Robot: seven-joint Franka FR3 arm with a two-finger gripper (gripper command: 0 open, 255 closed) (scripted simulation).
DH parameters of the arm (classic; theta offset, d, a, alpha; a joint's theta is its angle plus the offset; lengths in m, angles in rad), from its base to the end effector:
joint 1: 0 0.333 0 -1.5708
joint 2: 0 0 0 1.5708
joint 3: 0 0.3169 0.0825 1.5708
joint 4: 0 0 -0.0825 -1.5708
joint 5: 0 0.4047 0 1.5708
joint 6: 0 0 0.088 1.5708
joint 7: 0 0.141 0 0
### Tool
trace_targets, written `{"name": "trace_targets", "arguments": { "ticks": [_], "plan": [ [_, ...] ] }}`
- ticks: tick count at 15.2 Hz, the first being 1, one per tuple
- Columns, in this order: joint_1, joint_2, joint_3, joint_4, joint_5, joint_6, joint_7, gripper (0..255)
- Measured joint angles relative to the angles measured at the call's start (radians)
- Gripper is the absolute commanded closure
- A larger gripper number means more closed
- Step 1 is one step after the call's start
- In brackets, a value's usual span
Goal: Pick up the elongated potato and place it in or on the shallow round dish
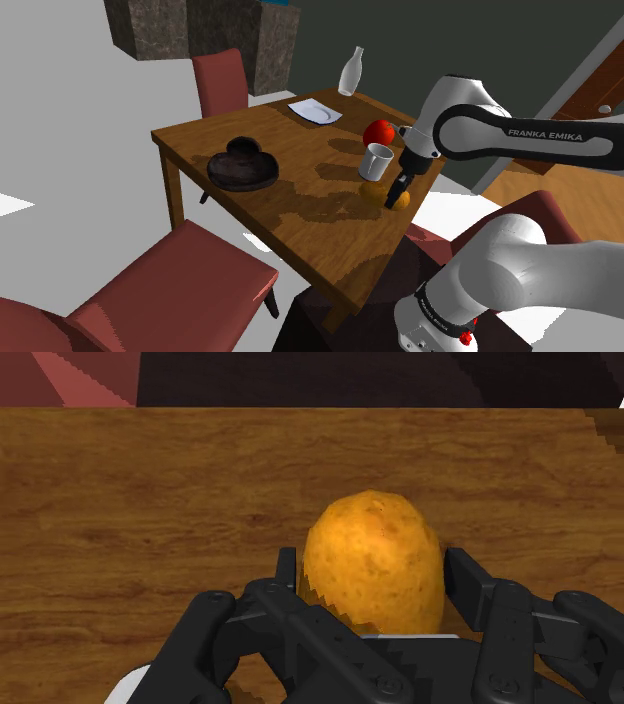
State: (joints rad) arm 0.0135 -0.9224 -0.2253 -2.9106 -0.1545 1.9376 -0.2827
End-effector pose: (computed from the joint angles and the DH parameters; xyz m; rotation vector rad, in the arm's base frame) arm 0.2777 -0.0536 0.3508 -3.0740 -0.3457 0.0752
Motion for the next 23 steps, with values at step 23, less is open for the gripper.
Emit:
{"name": "trace_targets", "arguments": {
  "ticks": [23],
  "plan": [
    [0.024, -0.034, 0.048, 0.288, 0.048, -0.321, 0.006, 255]
  ]
}}
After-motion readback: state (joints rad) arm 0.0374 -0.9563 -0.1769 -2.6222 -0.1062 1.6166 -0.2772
